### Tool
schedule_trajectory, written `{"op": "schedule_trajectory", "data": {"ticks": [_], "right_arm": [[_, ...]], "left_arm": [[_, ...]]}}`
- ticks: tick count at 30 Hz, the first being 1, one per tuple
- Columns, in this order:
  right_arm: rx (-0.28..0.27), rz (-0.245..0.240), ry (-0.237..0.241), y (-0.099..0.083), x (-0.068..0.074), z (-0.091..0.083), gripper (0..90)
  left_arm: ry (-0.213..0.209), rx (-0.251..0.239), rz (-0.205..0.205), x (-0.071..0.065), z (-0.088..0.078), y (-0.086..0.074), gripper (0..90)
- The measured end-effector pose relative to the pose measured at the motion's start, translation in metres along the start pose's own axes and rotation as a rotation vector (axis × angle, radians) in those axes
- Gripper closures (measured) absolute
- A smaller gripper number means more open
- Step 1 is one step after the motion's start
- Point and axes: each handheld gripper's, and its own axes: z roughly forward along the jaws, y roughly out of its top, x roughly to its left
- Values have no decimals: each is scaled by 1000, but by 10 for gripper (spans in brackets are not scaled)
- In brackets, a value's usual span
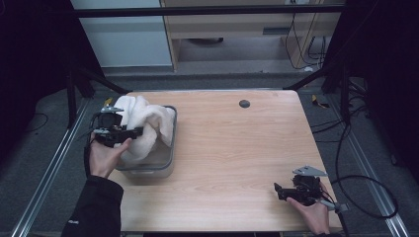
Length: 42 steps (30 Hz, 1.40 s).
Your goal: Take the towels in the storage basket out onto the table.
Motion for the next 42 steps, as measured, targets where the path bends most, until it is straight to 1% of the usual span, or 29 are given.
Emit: {"op": "schedule_trajectory", "data": {"ticks": [5, 11, 15, 18, 23, 29, 33, 37, 42], "right_arm": [[1, 0, -1, 0, 0, 0, 43], [1, -1, -1, 0, 0, 0, 44], [0, -2, -1, 0, 0, 0, 45], [-4, -6, -4, 0, 0, 0, 47], [-6, -5, -4, 0, 0, -1, 51], [-7, -11, -4, 0, 0, -1, 54], [-9, -12, -3, 0, 0, -1, 57], [-10, -13, -3, 0, 0, -1, 59], [-14, -8, -5, 0, 0, -2, 61]], "left_arm": [[-11, -16, 2, -2, -9, 7, 568], [-20, -16, 22, -5, -22, 17, 568], [-29, -23, 22, -5, -32, 23, 568], [-41, -21, 37, -7, -41, 27, 568], [-67, -21, 62, -13, -50, 32, 567], [-87, -26, 93, -23, -56, 38, 566], [-107, -26, 113, -32, -61, 42, 566], [-128, -33, 136, -44, -65, 46, 566], [-151, -33, 165, -60, -64, 50, 565]]}}
